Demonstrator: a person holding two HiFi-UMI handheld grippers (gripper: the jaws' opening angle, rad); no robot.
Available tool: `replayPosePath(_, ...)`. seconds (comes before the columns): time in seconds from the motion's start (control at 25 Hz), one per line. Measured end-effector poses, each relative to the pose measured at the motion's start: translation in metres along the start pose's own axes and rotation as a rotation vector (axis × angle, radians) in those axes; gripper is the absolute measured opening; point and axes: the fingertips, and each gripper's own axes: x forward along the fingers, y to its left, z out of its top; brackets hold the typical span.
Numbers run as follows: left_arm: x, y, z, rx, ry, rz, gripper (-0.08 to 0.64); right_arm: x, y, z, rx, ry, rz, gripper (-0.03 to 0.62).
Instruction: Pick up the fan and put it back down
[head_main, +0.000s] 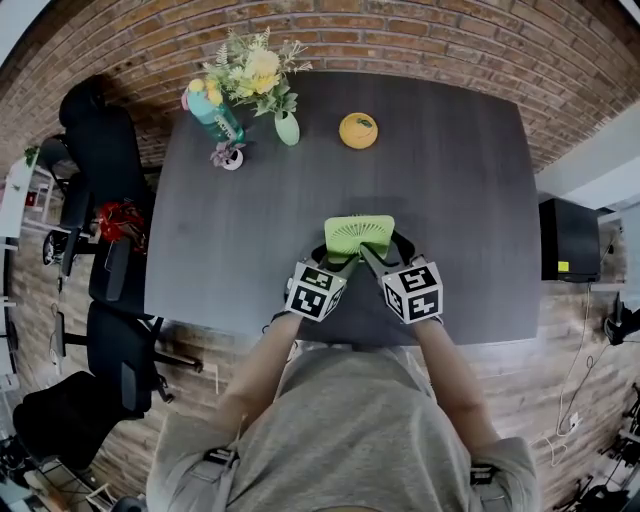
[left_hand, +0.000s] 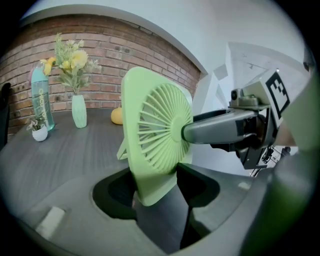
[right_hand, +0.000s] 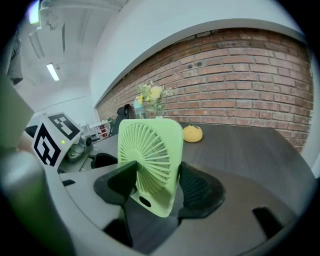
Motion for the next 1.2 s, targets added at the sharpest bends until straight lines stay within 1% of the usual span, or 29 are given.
replayPosePath(0.72, -0.052, -0.051, 0.011, 0.030, -0.074, 0.087, 0.253, -0.069, 0.028, 0.013, -0.066, -0.084, 0.041, 0.268)
replayPosePath(0.92, -0.063, -0.062, 0.013, 0.030, -0.091, 0.097, 0.253, -0.085, 0.034, 0.016, -0.085, -0.097, 0.044, 0.267)
replayPosePath(1.2, -0.069, -0.075, 0.012, 0.036, -0.096, 0.110, 0.252, -0.099, 0.036, 0.013, -0.084, -0.111, 0.050, 0.268)
